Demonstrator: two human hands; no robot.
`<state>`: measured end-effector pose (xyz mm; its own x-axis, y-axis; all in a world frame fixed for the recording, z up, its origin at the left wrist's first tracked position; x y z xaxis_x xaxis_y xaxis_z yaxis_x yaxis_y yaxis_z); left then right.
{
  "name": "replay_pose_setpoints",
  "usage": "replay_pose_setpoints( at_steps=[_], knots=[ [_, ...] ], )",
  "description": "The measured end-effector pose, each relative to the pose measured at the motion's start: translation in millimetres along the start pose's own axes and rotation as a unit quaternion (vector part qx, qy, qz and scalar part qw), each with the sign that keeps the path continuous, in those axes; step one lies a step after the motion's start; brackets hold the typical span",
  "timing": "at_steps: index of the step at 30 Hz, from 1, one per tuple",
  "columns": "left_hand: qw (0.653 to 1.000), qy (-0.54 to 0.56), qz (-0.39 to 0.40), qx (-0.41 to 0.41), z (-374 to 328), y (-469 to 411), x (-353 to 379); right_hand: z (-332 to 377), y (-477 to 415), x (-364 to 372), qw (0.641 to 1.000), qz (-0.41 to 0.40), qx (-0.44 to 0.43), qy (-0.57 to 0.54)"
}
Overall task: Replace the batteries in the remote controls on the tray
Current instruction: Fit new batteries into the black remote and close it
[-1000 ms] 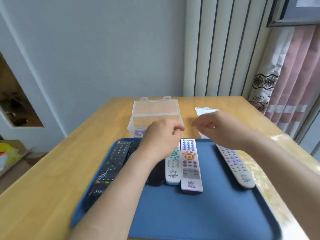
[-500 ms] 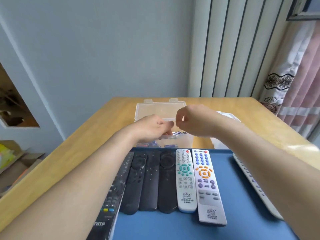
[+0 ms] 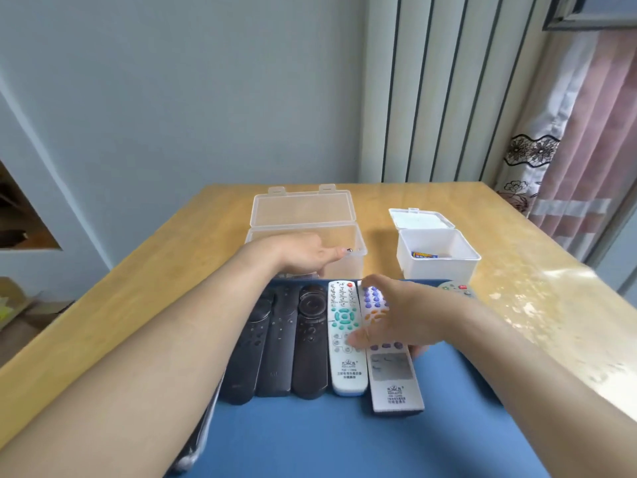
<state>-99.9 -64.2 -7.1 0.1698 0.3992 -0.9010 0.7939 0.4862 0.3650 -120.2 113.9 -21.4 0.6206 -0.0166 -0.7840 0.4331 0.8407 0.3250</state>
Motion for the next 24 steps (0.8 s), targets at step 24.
replay_pose_setpoints(
  at_steps=[24],
  knots=[
    [0.891,0.324,-0.296,0.117,-30.4,113.6,49.3,18.8,14.6,1.9,0.626,-0.159,-0.208,-0.735]
  ],
)
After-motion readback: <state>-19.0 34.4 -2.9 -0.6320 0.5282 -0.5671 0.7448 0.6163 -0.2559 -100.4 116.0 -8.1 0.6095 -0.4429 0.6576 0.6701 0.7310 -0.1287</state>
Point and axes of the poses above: each hand's wrist, its own y-axis away from the middle knuckle, its own x-axis out of the palm, z = x × y, the point moved 4 cm from there along -y, towards the middle knuckle, and after that the axes turned 12 degrees about -x, right-handed, at the moved point
